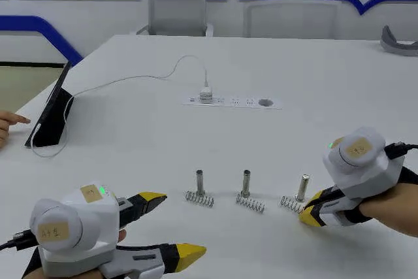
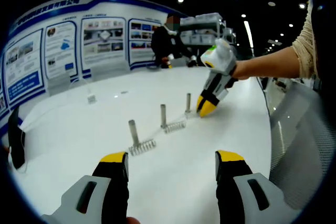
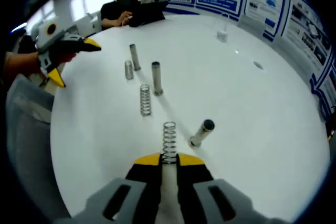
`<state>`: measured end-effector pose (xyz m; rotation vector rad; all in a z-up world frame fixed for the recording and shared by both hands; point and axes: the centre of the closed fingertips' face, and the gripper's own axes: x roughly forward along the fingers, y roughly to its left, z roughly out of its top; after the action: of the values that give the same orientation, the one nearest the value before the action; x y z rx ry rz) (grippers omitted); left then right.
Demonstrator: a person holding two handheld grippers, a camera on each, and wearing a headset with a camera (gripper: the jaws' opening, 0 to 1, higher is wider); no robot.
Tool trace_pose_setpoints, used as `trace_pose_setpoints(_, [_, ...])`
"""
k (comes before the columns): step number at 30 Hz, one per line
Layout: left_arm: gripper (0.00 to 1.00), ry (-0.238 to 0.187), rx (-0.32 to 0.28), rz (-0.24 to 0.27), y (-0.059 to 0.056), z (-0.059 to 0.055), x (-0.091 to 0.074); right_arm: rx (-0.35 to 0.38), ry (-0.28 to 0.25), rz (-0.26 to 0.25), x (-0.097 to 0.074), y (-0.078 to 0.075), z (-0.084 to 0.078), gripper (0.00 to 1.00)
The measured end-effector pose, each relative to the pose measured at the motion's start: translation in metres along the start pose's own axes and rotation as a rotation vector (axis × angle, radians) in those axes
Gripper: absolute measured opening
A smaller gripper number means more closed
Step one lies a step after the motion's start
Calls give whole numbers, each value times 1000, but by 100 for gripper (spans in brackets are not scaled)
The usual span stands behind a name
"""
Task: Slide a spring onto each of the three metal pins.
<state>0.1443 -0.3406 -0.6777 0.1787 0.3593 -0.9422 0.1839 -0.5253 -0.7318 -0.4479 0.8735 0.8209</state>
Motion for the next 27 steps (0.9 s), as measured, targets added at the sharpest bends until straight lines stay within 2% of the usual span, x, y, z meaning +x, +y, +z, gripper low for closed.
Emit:
trace_pose_setpoints(8, [66, 13, 26, -45, -10, 1, 14, -46, 2, 18, -9, 9, 4, 12])
trace_pose_setpoints(14, [64, 23, 39, -64, -11, 1, 24, -85, 11, 38, -12, 18, 8, 12])
trace_pose_setpoints(20, [61, 21, 28, -79, -11, 3, 32, -123, 10, 58, -14, 27, 15, 12])
trace_pose_setpoints(27, [59, 24, 35, -114, -22, 7, 41, -174, 2, 91, -17, 42, 23, 12])
